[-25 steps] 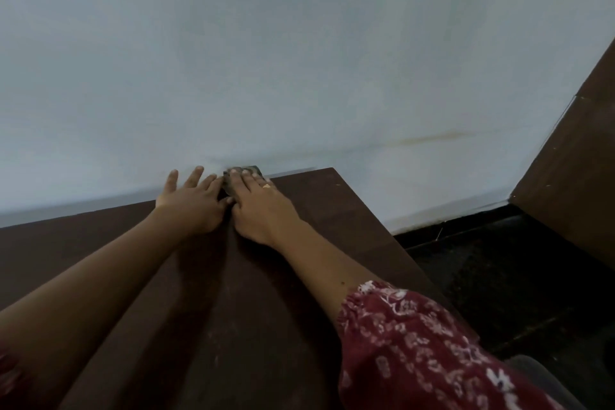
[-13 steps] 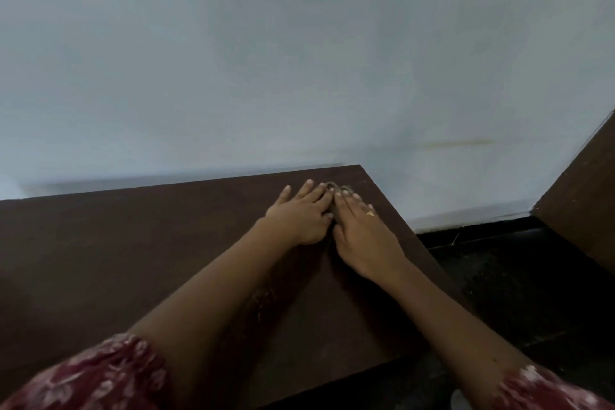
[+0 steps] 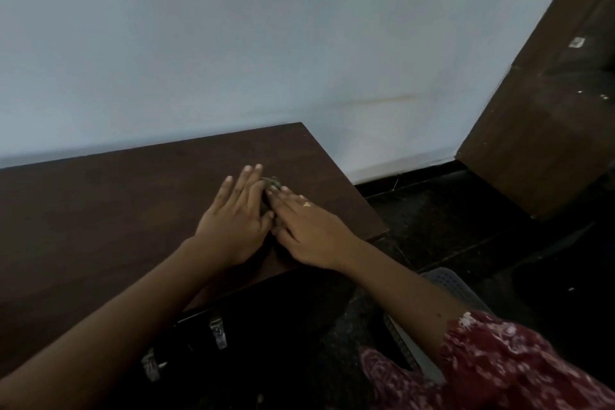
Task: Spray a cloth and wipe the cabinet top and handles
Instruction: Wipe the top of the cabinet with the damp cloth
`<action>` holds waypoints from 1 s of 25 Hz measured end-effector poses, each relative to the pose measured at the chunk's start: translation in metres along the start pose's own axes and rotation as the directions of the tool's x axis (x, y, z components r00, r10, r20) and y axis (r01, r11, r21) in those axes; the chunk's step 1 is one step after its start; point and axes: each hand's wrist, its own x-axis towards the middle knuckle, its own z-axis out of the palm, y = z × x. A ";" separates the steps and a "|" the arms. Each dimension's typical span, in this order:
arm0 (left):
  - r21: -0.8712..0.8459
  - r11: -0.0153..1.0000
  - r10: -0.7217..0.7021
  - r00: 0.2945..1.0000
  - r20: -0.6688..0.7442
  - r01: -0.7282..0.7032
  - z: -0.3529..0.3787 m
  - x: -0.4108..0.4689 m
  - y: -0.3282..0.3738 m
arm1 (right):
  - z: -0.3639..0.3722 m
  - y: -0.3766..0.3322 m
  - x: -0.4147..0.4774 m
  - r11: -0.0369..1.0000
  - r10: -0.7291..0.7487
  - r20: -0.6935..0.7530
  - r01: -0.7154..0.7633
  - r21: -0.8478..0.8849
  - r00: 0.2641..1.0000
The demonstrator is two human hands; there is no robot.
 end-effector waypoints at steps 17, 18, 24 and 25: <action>0.124 0.992 -0.046 0.988 0.146 0.028 -0.005 0.076 0.036 | -0.007 0.047 0.032 0.951 0.307 -0.076 -0.310 -0.022 0.949; 0.120 0.992 -0.065 0.986 0.155 0.047 -0.007 0.080 0.025 | -0.006 0.043 0.044 0.954 0.298 -0.070 -0.299 -0.011 0.952; 0.059 0.981 -0.191 0.972 0.133 0.184 -0.014 0.085 -0.060 | 0.010 0.000 0.124 0.978 0.205 -0.108 -0.207 -0.012 0.973; 0.055 0.977 -0.213 0.968 0.129 0.208 -0.015 0.081 -0.076 | 0.014 -0.011 0.137 0.982 0.186 -0.112 -0.189 -0.018 0.976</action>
